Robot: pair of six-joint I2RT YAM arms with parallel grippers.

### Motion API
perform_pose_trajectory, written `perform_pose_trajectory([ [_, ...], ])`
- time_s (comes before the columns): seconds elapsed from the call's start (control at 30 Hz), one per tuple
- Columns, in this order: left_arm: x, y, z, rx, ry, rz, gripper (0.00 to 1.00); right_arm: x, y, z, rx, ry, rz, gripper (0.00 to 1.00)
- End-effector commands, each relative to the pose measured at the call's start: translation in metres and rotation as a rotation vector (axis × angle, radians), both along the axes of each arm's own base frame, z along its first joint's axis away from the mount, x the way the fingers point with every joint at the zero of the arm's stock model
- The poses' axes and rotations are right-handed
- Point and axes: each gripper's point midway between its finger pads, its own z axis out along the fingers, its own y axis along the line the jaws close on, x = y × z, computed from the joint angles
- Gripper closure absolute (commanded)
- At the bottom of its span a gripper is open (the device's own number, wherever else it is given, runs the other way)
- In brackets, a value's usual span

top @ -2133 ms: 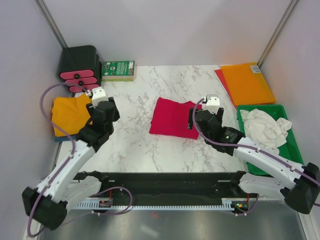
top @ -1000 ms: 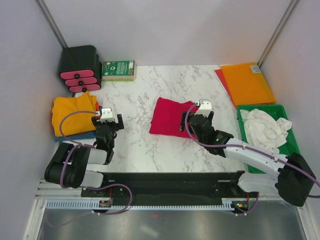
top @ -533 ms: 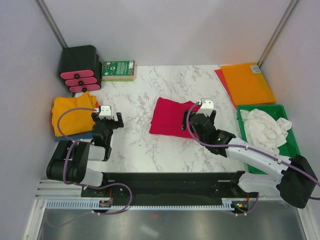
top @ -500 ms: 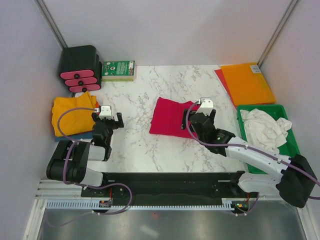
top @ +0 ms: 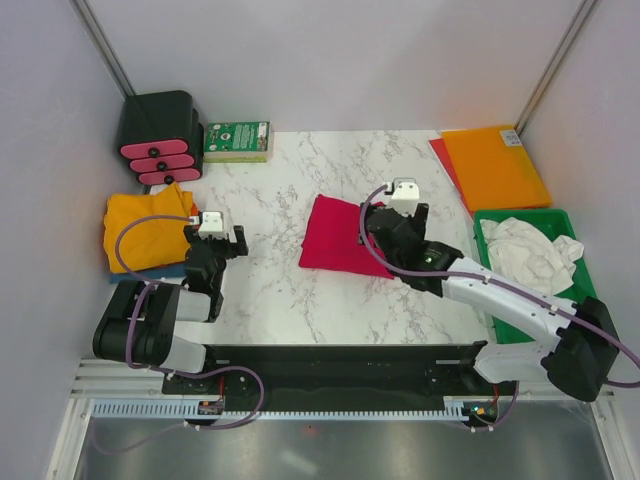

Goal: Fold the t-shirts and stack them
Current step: Fold the tshirt

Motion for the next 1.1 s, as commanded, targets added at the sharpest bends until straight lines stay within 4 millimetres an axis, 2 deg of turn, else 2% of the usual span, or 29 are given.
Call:
perform_pose_trajectory([
  [0.0, 0.005, -0.001, 0.01, -0.003, -0.037, -0.008, 0.0, 0.006, 0.002, 0.017, -0.069, 0.006, -0.061, 0.02],
  [0.07, 0.005, -0.001, 0.011, -0.005, -0.038, -0.008, 0.0, 0.008, 0.004, 0.009, -0.096, 0.029, -0.082, 0.02],
  [0.1, 0.005, -0.001, 0.01, -0.002, -0.037, -0.009, 0.0, 0.011, 0.006, 0.012, -0.084, 0.025, -0.091, 0.02],
  [0.13, 0.005, -0.001, 0.012, -0.002, -0.04, -0.009, 0.0, 0.013, 0.011, 0.004, -0.079, 0.039, -0.098, 0.02],
  [0.2, 0.005, -0.002, 0.011, -0.004, -0.037, -0.011, 0.0, 0.018, 0.021, 0.003, -0.067, 0.039, -0.106, 0.02],
  [0.23, 0.006, -0.001, 0.009, -0.003, -0.028, -0.011, 0.0, 0.02, 0.028, -0.009, -0.084, 0.058, -0.106, 0.02],
  [0.3, 0.006, -0.005, 0.012, -0.005, -0.035, -0.051, 0.0, 0.025, 0.039, -0.01, -0.084, 0.06, -0.11, 0.02],
  [0.33, 0.006, -0.009, 0.014, 0.004, -0.037, -0.086, 0.0, 0.026, 0.045, -0.021, -0.103, 0.075, -0.12, 0.02],
  [0.37, 0.006, -0.018, 0.011, 0.021, -0.02, -0.145, 0.0, 0.028, 0.049, -0.023, -0.105, 0.078, -0.125, 0.02],
  [0.4, 0.009, -0.024, 0.015, 0.027, -0.004, -0.182, 0.0, 0.03, 0.055, -0.021, -0.092, 0.072, -0.13, 0.02],
  [0.43, 0.013, -0.03, 0.032, 0.035, -0.022, -0.216, 0.0, 0.031, 0.06, -0.028, -0.099, 0.082, -0.128, 0.02],
  [0.47, -0.004, -0.047, -0.009, 0.073, 0.199, -0.353, 0.0, 0.033, 0.066, -0.025, -0.075, 0.075, -0.132, 0.02],
  [0.5, 0.018, -0.057, 0.026, 0.113, 0.202, -0.431, 0.01, 0.034, 0.069, -0.028, -0.074, 0.08, -0.134, 0.02],
  [0.57, 0.016, -0.068, 0.009, 0.083, 0.4, -0.516, 0.0, 0.035, 0.074, -0.027, -0.054, 0.082, -0.128, 0.02],
  [0.6, 0.025, -0.067, 0.02, 0.045, 0.451, -0.487, 0.0, 0.035, 0.075, -0.025, -0.05, 0.079, -0.129, 0.02],
  [0.63, 0.028, -0.057, 0.013, 0.002, 0.527, -0.423, 0.0, 0.035, 0.076, -0.024, -0.05, 0.074, -0.129, 0.02],
  [0.67, 0.028, -0.061, 0.006, -0.116, 0.604, -0.415, 0.0, 0.035, 0.073, -0.023, -0.057, 0.068, -0.137, 0.02],
  [0.7, 0.029, -0.064, 0.016, -0.191, 0.656, -0.453, 0.0, 0.035, 0.072, -0.019, -0.053, 0.06, -0.141, 0.02],
  [0.73, 0.03, -0.056, 0.02, -0.276, 0.68, -0.462, 0.0, 0.034, 0.073, -0.018, -0.056, 0.058, -0.136, 0.02],
  [0.77, 0.026, -0.069, 0.013, -0.42, 0.756, -0.526, 0.0, 0.033, 0.072, -0.018, -0.065, 0.054, -0.138, 0.02],
  [0.83, 0.02, -0.083, 0.028, -0.579, 0.822, -0.66, 0.0, 0.031, 0.073, -0.019, -0.085, 0.054, -0.125, 0.02],
  [0.87, 0.015, -0.093, 0.023, -0.647, 0.871, -0.72, 0.0, 0.03, 0.074, -0.019, -0.093, 0.053, -0.122, 0.02],
  [0.93, 0.016, -0.102, 0.021, -0.6, 0.882, -0.73, 0.0, 0.027, 0.075, -0.021, -0.123, 0.049, -0.114, 0.02],
  [1.0, 0.021, -0.099, 0.009, -0.474, 0.889, -0.655, 0.0, 0.027, 0.072, -0.021, -0.136, 0.047, -0.118, 0.02],
  [1.03, 0.019, -0.113, 0.008, -0.444, 0.896, -0.677, 0.0, 0.025, 0.071, -0.021, -0.147, 0.047, -0.116, 0.02],
  [1.07, 0.022, -0.112, 0.005, -0.441, 0.913, -0.628, 0.0, 0.025, 0.07, -0.022, -0.154, 0.046, -0.118, 0.02],
])
